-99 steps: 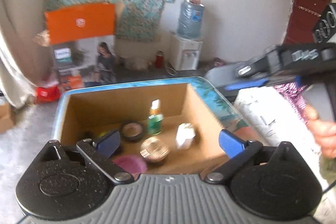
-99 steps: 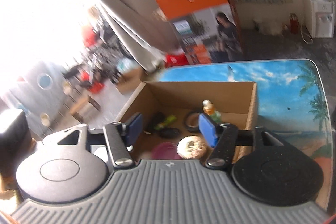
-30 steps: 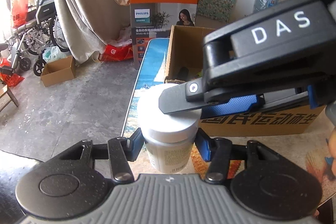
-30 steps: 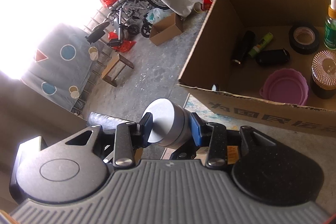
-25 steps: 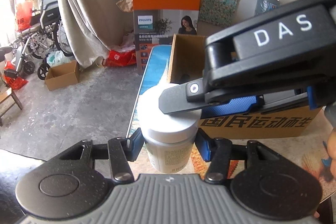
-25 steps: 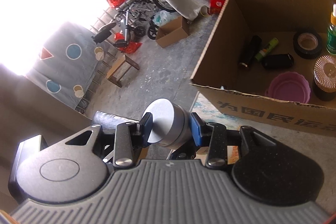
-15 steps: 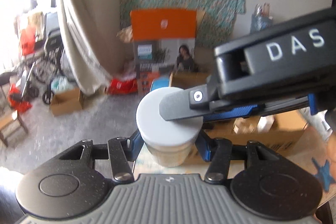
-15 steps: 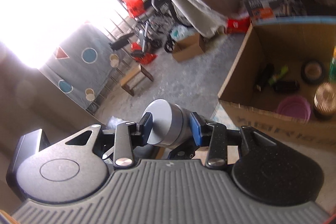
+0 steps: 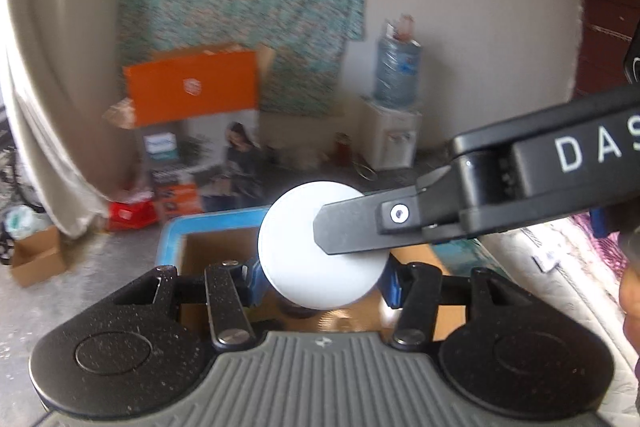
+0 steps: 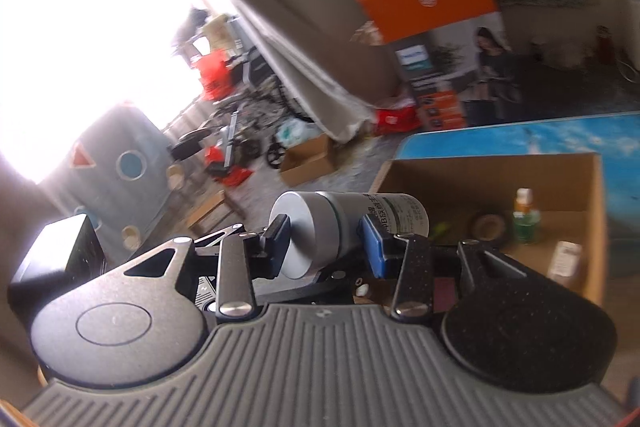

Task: Organize rigid objects
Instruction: 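Lift the white jar into the box and open the right gripper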

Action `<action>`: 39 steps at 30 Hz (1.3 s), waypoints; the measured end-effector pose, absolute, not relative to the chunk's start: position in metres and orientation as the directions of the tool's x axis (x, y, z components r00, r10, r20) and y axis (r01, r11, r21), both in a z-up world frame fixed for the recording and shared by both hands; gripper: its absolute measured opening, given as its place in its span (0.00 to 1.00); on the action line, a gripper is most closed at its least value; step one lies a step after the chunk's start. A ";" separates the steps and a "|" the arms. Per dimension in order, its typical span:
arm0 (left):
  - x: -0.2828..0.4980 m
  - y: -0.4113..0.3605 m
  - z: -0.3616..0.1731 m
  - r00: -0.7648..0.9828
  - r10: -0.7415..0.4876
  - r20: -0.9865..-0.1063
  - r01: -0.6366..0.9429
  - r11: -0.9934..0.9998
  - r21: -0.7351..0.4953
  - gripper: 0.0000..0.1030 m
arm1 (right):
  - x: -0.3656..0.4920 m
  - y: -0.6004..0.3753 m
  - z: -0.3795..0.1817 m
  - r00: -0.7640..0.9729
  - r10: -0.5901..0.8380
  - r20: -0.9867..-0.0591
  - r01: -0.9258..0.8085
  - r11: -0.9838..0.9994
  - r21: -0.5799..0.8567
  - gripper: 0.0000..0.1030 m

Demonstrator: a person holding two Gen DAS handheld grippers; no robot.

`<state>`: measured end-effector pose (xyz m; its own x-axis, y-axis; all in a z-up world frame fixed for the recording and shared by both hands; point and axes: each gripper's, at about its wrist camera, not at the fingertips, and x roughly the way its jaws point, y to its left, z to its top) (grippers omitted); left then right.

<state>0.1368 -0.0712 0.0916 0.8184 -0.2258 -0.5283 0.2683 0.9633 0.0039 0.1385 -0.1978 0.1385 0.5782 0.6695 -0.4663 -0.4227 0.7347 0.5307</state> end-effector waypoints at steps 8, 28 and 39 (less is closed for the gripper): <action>0.183 -0.116 0.035 0.673 -0.307 -0.673 0.357 0.932 -0.067 0.53 | 0.169 -0.267 0.073 0.560 0.622 -0.547 -0.250 0.756 0.605 0.38; 0.230 -0.132 -0.043 0.462 -0.316 -0.829 0.333 0.928 -0.168 0.53 | 0.217 -0.288 -0.018 0.448 0.541 -0.712 -0.129 0.827 0.547 0.48; 0.204 -0.133 -0.017 0.588 -0.343 -0.732 0.376 0.918 -0.127 0.82 | 0.200 -0.294 0.000 0.572 0.476 -0.668 -0.189 0.869 0.457 0.64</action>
<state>0.2044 -0.1328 -0.0171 0.5884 -0.3427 -0.7323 0.3762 0.9178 -0.1273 0.1998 -0.2943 -0.0004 0.5716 0.4760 -0.6683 -0.1891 0.8690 0.4572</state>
